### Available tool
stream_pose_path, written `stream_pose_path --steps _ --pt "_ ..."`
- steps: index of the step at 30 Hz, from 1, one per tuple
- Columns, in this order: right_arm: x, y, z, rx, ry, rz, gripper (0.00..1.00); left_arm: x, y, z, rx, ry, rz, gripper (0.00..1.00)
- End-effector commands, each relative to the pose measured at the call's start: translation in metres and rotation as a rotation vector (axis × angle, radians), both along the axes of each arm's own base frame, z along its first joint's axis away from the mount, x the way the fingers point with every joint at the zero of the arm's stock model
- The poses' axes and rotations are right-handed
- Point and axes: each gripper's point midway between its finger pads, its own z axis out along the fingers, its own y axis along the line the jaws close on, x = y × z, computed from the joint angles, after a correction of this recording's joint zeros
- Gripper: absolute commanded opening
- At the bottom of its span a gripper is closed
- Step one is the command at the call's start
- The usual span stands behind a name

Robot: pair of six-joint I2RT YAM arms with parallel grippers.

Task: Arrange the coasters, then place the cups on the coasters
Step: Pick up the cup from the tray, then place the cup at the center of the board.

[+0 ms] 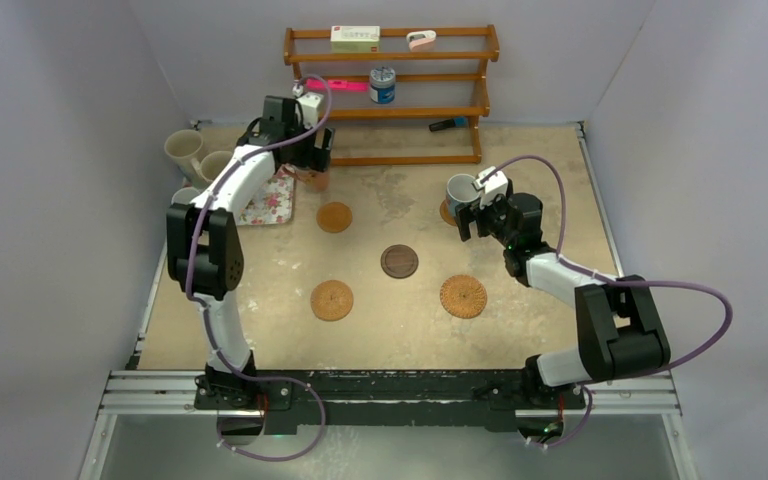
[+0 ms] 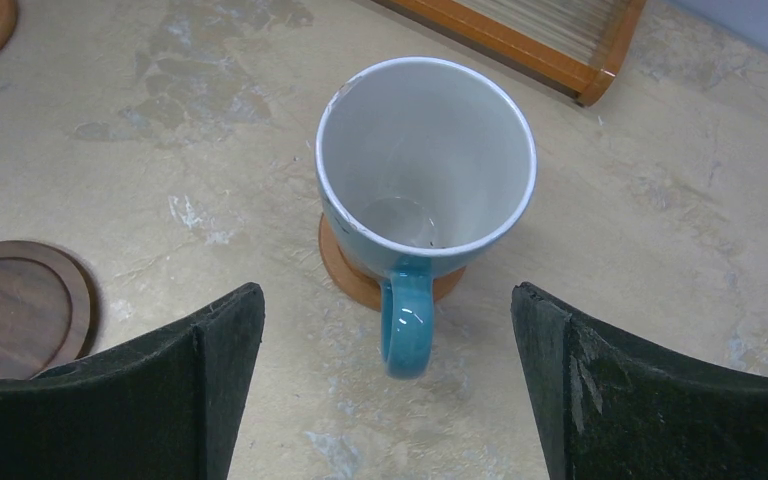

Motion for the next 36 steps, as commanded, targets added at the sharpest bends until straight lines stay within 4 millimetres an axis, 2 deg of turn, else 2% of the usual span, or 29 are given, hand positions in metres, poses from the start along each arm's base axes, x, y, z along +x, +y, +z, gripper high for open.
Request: stream_pose_path --steps 1,7,14,21,25,36 --pt "0.011 0.0 0.014 -0.006 -0.043 -0.003 0.94 0.008 -0.019 0.059 -0.049 -0.164 0.002 0.0" --pt "0.012 -0.001 0.013 -0.011 -0.041 -0.007 0.94 0.01 -0.038 0.059 -0.037 -0.187 -0.011 0.0" --pt "0.013 -0.001 0.012 -0.012 -0.042 -0.008 0.94 0.013 -0.043 0.044 -0.015 -0.182 0.001 0.0" --pt "0.013 -0.001 0.011 -0.012 -0.038 -0.007 0.94 0.013 -0.018 0.039 0.057 -0.174 0.119 0.0" --pt "0.013 -0.001 0.012 -0.012 -0.041 -0.007 0.94 0.012 -0.011 0.038 0.055 -0.177 0.174 0.0" --pt "0.014 -0.001 0.01 -0.014 -0.036 -0.009 0.94 0.02 0.008 0.016 0.098 -0.145 0.262 0.0"
